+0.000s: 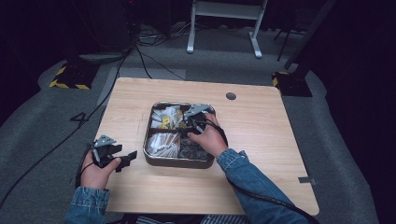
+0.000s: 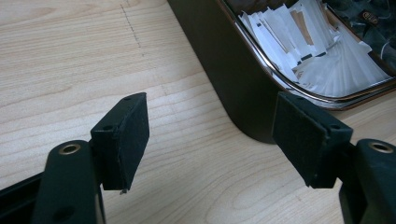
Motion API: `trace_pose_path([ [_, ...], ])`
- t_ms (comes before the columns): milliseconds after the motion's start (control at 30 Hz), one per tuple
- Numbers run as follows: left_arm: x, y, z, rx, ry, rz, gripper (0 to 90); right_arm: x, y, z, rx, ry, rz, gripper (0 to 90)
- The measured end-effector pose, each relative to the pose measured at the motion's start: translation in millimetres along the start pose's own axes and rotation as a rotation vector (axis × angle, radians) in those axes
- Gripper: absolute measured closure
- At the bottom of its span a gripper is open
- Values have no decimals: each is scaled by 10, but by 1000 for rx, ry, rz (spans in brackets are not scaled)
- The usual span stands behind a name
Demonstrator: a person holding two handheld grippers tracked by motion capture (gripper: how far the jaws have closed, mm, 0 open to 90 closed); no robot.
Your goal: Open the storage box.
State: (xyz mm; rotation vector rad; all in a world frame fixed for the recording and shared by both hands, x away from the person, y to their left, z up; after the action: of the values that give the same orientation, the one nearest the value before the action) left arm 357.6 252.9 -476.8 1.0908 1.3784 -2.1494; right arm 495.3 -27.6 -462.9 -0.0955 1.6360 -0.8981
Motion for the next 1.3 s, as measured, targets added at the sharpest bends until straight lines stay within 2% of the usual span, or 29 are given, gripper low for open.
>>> trace_pose_path([
  [233, 1, -14, -35, -6, -7, 6, 277, -4, -13, 4, 0, 2, 10, 595],
  [300, -2, -16, -45, -7, -7, 9, 277, -6, -23, 8, -5, 20, 21, 595],
  [433, -7, -19, -51, -7, -6, 11, 278, -51, -74, 7, -9, 22, 52, 596],
  [667, -23, -8, -36, -2, -4, 13, 278, -231, -263, -20, 0, -8, 102, 595],
  [967, -90, 36, -43, 5, 1, 23, 279, -352, -582, 58, 27, 1, 155, 595],
  [1133, -101, 50, -53, 2, 0, 15, 278, -360, -703, 117, 41, 3, 158, 595],
  [1300, -114, 59, -62, 1, 1, 11, 277, -357, -891, 252, 74, -7, 137, 595],
])
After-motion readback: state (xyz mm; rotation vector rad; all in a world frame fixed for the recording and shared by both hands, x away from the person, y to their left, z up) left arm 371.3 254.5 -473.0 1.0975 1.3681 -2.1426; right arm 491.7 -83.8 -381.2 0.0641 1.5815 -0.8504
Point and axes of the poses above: each handheld gripper's, and its own axes: y roughly forward along the jaws, x roughly out of its underside, z roughly to its right, the point moved 3 cm from there along y, roughly forward along the jaws, and after that the axes turned 4 degrees about z, right-handed, at the moved point
